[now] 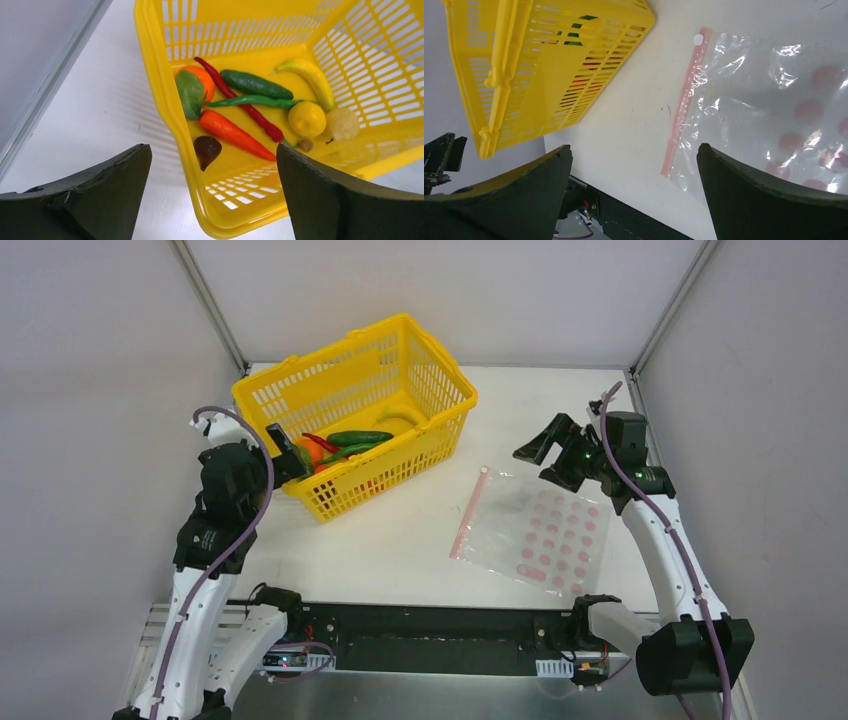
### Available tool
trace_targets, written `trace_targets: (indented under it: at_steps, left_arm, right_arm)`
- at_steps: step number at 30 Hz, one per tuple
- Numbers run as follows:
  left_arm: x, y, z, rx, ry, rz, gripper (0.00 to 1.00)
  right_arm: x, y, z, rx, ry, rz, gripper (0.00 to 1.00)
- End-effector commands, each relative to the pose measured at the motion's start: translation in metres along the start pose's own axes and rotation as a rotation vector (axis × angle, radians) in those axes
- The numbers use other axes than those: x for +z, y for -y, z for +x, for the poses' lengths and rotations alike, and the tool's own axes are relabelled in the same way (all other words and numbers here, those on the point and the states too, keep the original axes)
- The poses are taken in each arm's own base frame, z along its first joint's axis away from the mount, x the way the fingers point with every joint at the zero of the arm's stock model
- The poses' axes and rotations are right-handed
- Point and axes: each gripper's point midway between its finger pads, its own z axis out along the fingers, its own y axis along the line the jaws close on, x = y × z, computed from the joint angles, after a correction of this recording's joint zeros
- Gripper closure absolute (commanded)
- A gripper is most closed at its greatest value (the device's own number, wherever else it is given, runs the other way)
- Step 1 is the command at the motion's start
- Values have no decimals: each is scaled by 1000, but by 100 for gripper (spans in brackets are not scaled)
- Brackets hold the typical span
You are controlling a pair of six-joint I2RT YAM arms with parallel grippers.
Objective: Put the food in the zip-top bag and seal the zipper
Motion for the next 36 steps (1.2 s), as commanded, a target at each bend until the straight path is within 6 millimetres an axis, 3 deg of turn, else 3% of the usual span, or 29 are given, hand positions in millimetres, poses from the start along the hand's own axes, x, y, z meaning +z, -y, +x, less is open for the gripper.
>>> trace_targets:
  at_steps: [1, 6, 11, 15, 19, 24, 28, 32, 36]
  left_arm:
    - [-17, 1, -46, -108, 169, -5, 0]
    - [-35, 22, -32, -132, 114, 156, 0]
    - [-51, 74, -36, -105, 142, 472, 0]
    - [-50, 109, -31, 21, -35, 610, 0]
    - [-37, 128, -28, 227, -147, 615, 0]
    - [0, 133, -17, 487, -233, 530, 0]
    - [26, 128, 9, 589, -317, 486, 0]
    - [42, 119, 36, 617, -358, 454, 0]
    - [42, 120, 57, 618, -392, 502, 0]
  right_arm:
    - [2, -13, 6, 7, -12, -58, 2]
    - [16, -12, 21, -22, -48, -21, 2]
    - [31, -17, 51, -57, -118, 4, 2]
    - [45, -15, 81, -141, -153, 84, 2]
    - [63, 2, 106, -211, -150, 225, 1]
    - [93, 21, 124, -250, -129, 355, 5]
    - [117, 25, 126, -215, -83, 365, 7]
    - [137, 31, 120, -199, -18, 391, 13]
    - [155, 49, 117, -220, 10, 477, 20]
